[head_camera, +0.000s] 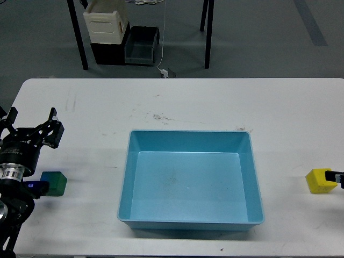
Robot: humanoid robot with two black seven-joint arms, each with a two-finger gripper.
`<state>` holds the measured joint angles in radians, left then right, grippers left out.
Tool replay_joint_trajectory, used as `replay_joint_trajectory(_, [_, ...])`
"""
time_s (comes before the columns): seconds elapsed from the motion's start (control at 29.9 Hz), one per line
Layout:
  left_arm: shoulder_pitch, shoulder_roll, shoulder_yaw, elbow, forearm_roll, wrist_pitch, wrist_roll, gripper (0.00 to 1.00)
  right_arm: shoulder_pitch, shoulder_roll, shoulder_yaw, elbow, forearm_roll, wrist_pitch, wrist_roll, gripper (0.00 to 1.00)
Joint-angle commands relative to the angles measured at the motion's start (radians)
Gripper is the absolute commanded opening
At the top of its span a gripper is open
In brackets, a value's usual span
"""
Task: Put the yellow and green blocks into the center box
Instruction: 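Move the right gripper down onto the yellow cube and close it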
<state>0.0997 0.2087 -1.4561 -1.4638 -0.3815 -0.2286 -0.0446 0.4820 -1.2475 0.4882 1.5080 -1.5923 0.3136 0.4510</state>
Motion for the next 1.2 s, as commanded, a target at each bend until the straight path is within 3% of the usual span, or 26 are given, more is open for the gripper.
replay_joint_trajectory(0.0, [-0.006, 0.001, 0.011, 0.003, 0.0, -0.002, -0.001, 1.0, -0.002, 0.022, -0.002, -0.009, 0.0, 0.001, -0.057, 1.0])
replay_joint_trajectory(0.43, [-0.017, 0.0, 0.017, 0.023, 0.0, -0.003, -0.001, 1.0, -0.031, 0.02, -0.006, -0.04, 0.002, -0.013, -0.15, 1.0])
replay_joint_trajectory(0.87, [-0.035, -0.002, 0.017, 0.054, -0.002, -0.008, -0.001, 1.0, -0.034, 0.158, -0.008, -0.146, 0.003, -0.013, -0.179, 1.0])
replay_joint_trajectory(1.17, [-0.038, -0.011, 0.017, 0.056, -0.002, -0.008, -0.001, 1.0, -0.036, 0.184, -0.01, -0.149, 0.002, -0.013, -0.181, 0.99])
